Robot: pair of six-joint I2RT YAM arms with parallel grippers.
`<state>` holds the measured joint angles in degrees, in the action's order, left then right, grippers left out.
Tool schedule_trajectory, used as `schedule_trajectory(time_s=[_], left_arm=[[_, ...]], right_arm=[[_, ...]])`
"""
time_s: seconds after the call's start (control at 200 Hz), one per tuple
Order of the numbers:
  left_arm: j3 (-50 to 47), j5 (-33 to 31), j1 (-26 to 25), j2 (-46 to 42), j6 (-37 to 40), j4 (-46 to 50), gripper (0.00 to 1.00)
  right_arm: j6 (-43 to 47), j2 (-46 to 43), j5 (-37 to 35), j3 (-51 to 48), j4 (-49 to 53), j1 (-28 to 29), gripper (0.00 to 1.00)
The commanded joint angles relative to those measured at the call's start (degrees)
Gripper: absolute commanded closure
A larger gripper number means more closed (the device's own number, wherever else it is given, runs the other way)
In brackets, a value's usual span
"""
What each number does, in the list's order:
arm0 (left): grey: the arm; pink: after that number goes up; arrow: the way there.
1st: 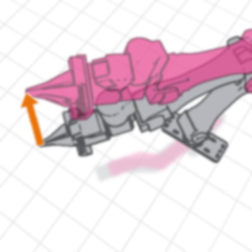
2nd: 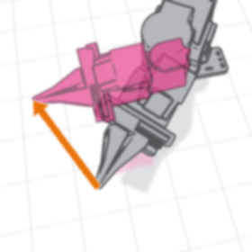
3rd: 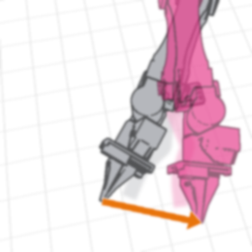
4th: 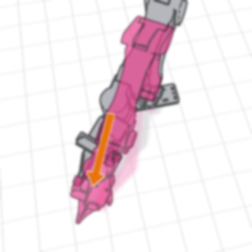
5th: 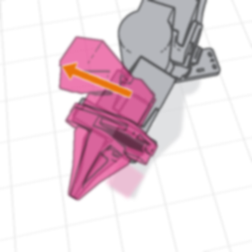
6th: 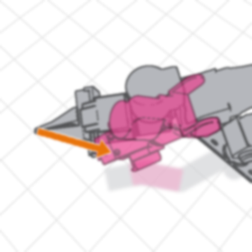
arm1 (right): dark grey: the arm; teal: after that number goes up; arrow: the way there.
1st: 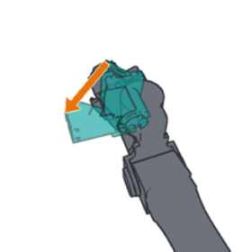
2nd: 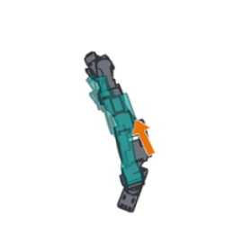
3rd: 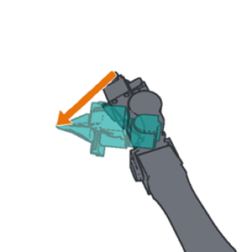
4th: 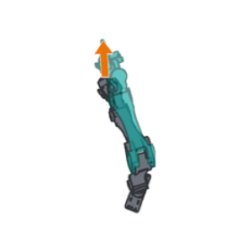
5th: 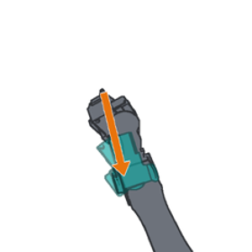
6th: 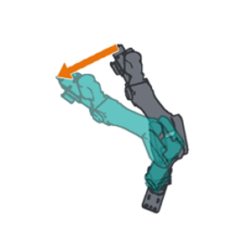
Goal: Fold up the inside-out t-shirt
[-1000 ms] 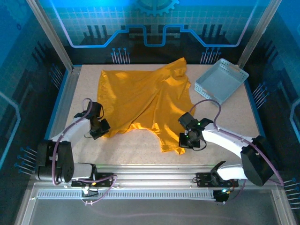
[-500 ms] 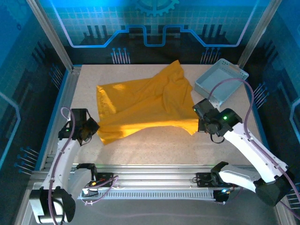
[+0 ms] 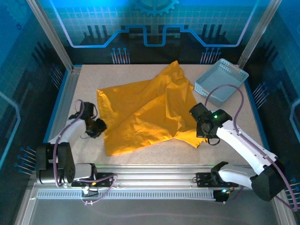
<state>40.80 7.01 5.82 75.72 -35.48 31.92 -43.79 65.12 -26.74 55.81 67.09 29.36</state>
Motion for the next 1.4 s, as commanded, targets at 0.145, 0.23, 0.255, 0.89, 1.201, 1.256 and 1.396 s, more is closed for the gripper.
schedule_trajectory(time_s=[0.145,0.23,0.255,0.89,1.201,1.256,1.396], left_arm=[[1.29,-5.52,-5.28,-5.24,-1.77,6.25,0.59],[-3.31,-9.66,-10.59,-13.75,-6.18,11.88,0.48],[-4.55,-10.35,-12.12,-16.57,-7.64,13.51,0.46],[-16.19,-9.43,-27.64,-22.31,-21.32,11.04,0.41],[-13.05,-12.20,-28.15,-22.38,-18.89,12.57,0.90],[-10.99,-13.43,-28.10,-23.34,-17.53,13.45,0.94],[-1.48,-17.90,-25.21,-23.09,-11.73,15.61,0.96]], right_arm=[[4.40,2.84,-1.32,4.12,-1.17,-3.86,1.00],[2.47,1.38,-1.22,2.69,0.34,-3.38,0.99],[1.88,0.79,-0.99,2.05,0.49,-3.17,0.99],[0.30,-1.57,0.07,-0.09,-0.17,-1.15,1.00],[1.48,-2.36,-3.60,3.39,2.18,-2.20,1.00],[3.21,-2.71,-4.78,5.61,2.52,-2.46,1.00],[9.89,-2.33,-8.84,13.27,2.58,-2.78,1.00]])
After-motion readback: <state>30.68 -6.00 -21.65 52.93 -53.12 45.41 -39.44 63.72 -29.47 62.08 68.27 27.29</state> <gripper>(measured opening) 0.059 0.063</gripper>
